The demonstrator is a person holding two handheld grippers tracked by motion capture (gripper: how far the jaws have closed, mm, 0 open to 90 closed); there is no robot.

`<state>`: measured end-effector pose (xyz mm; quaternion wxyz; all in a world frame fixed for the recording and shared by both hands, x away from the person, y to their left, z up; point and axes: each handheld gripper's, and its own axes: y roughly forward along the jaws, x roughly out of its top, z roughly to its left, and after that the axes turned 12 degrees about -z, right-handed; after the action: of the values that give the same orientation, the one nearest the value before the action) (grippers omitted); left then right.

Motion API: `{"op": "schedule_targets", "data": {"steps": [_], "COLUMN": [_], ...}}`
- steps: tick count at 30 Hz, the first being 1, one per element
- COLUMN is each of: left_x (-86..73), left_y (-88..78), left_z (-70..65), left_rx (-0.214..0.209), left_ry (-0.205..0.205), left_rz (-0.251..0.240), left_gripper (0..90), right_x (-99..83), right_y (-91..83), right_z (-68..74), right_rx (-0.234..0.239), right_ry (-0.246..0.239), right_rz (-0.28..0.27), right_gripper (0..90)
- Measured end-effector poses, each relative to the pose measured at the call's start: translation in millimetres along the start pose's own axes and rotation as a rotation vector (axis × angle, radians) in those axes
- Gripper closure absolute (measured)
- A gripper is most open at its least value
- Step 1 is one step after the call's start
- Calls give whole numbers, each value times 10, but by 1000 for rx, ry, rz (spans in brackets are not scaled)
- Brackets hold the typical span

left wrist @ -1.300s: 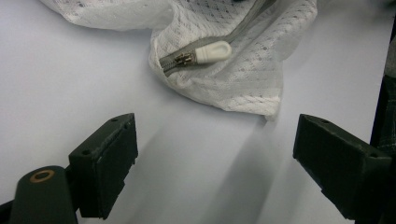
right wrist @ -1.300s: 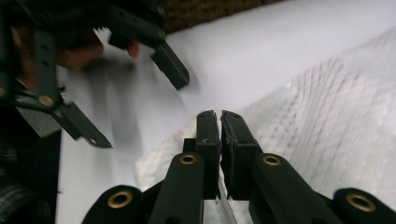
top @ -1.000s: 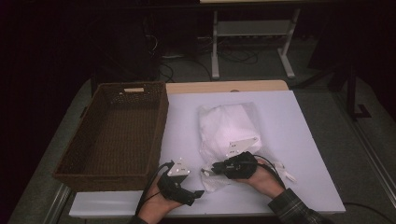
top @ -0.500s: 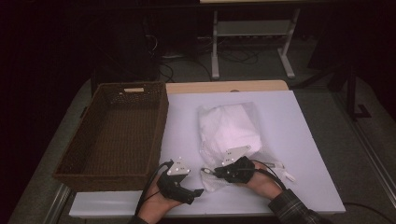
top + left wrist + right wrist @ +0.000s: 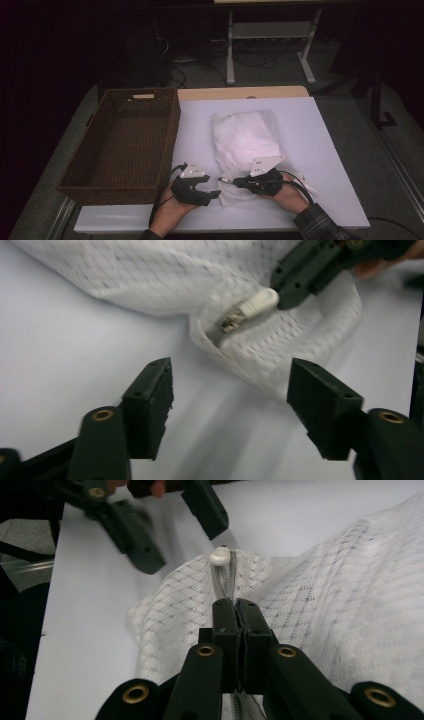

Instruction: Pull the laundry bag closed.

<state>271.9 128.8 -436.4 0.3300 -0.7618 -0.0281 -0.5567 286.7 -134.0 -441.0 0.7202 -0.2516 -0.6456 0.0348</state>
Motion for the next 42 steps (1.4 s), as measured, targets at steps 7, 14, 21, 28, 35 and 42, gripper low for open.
{"op": "schedule_targets", "data": {"steps": [7,14,21,28,35,42], "left_x": [71,80,107,90,81,80], "left_y": [170,271,243,212,177,139], "left_z": [72,86,3,-80,-127,-142], "left_rx": [-67,-123,-106,-80,-76,-68], "left_ry": [-8,5,66,118,142,159], "left_rz": [0,22,26,31,19,6], "left_gripper": [476,659,817,840,841,843], "right_x": [-59,-88,-108,-30,10,55], "right_y": [-108,-158,-121,-246,-239,-66], "right_z": [-24,-36,-33,2,67,49], "right_rx": [-9,-25,-44,-33,2,38], "right_ry": [7,3,-6,51,102,118], "right_rz": [2,13,49,17,3,17], "right_gripper": [877,876,872,773,745,726]}}
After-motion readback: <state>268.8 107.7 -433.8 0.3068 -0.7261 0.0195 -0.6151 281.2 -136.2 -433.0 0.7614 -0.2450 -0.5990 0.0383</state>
